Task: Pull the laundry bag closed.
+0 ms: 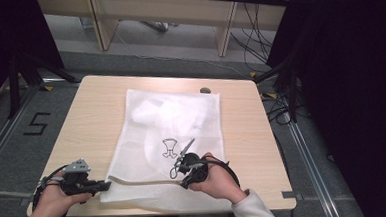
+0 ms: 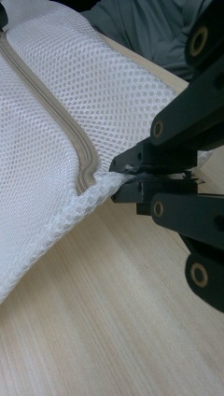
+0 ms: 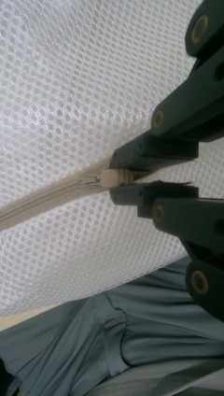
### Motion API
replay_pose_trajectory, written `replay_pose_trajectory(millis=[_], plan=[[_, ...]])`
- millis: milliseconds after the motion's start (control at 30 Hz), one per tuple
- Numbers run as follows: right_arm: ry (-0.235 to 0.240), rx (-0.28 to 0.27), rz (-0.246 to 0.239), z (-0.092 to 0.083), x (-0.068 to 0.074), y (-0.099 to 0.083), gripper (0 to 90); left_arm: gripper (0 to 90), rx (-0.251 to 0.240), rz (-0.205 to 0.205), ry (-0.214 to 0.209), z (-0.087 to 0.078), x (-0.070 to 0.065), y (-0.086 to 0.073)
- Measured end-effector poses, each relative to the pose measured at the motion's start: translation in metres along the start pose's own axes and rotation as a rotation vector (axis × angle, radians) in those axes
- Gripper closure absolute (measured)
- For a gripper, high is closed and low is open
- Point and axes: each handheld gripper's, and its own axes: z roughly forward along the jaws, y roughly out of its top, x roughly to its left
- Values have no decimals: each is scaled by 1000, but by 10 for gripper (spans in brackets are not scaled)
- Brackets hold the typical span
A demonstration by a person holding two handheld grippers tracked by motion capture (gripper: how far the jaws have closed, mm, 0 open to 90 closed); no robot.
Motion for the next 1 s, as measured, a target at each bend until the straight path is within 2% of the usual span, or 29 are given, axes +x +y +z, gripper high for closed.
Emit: replay_pose_trajectory(millis=[400,467,533,700,767,867,933,1000], plan=[[0,-3,-13,-1,-2,-2,822,854,0,-3,2,0,0,0],[6,-7,-11,-1,-3,-3,822,855,19,0,6,-1,0,1],[1,0,-14,-2,-4,-4,822,855,-2,-4,3,0,0,0],[2,-6,-7,-2,-3,-6,822,855,-1,-4,3,0,0,0],[2,-5,-7,-2,-3,-5,822,854,20,1,-3,-1,1,1],[8,-6,-12,-3,-4,-6,822,855,21,1,-5,-2,1,1],[1,-2,-13,-3,-4,-6,822,855,19,1,-2,-2,1,1],[4,0,-12,-3,-4,-6,822,855,-4,-3,0,0,0,0]])
